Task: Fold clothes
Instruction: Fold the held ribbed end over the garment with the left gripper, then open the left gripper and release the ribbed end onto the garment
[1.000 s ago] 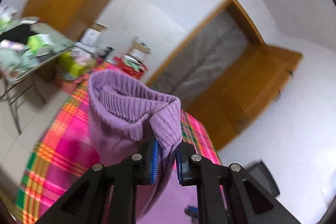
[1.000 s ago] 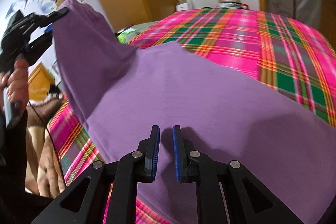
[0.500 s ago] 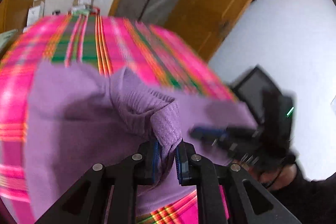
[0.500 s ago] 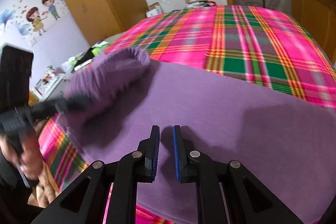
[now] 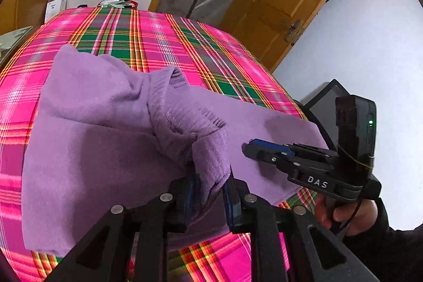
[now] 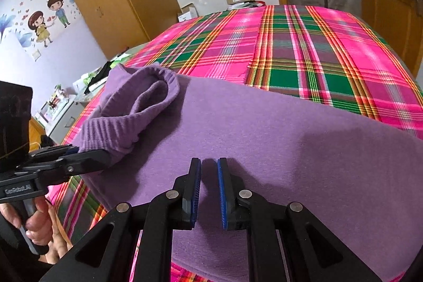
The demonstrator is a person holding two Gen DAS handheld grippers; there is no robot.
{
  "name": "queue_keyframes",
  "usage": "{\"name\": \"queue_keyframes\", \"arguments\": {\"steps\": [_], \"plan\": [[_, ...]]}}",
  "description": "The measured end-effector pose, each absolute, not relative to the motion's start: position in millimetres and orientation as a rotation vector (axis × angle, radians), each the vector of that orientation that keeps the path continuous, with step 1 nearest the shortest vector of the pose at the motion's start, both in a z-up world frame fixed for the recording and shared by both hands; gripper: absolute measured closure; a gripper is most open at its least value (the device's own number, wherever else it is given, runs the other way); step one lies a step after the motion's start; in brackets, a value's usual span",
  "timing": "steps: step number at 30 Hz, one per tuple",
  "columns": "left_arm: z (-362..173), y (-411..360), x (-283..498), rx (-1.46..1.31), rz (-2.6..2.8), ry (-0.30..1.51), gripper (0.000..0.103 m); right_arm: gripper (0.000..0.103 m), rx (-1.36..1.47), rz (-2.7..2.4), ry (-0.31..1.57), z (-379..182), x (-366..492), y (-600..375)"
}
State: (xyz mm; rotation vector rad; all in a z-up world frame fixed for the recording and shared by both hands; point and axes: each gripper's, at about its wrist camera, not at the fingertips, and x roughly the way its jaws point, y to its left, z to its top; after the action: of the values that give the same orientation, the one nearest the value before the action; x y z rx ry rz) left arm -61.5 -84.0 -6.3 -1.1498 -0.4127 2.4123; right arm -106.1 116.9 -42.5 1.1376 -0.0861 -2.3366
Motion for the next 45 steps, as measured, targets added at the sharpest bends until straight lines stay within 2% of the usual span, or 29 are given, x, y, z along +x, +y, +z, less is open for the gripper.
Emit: {"name": "queue_keyframes", "arguments": {"steps": [2,8,18,29,36,45], "plan": [[-3.9,-80.8,-60.0,-1.133,2.411,-0.401,0.075,0.09,1.135,-2.346,-0.08,-42.1,-106.5,117.2],[3.6,-70.5,-53.4,-1.108,2.424,-0.306,0.073,0.089,1.135,-2.378,-0.034,-39.7,-103.6,114.8],[20.8,-106.2,-49.5,-1.007,2.52,-0.514,0.073,0.086,1.122,-2.429,0.021,-34.0,-97.1,119.3],[7.3,-133.2,-62.6,-1.07,2.599,-0.665,0.073,0.086,1.093,-2.441,0.046,-27.9,-88.4,119.9],[-6.2,-122.1,-78.2,-1.159,2.6,-0.632,0.073,0.086,1.103,-2.433,0.034,-30.6,-87.8,123.0],[-12.9,-82.5,-94.4,-1.234,2.618,-0.442,0.073,0.086,1.122,-2.444,0.02,-32.7,-86.5,129.6]]}}
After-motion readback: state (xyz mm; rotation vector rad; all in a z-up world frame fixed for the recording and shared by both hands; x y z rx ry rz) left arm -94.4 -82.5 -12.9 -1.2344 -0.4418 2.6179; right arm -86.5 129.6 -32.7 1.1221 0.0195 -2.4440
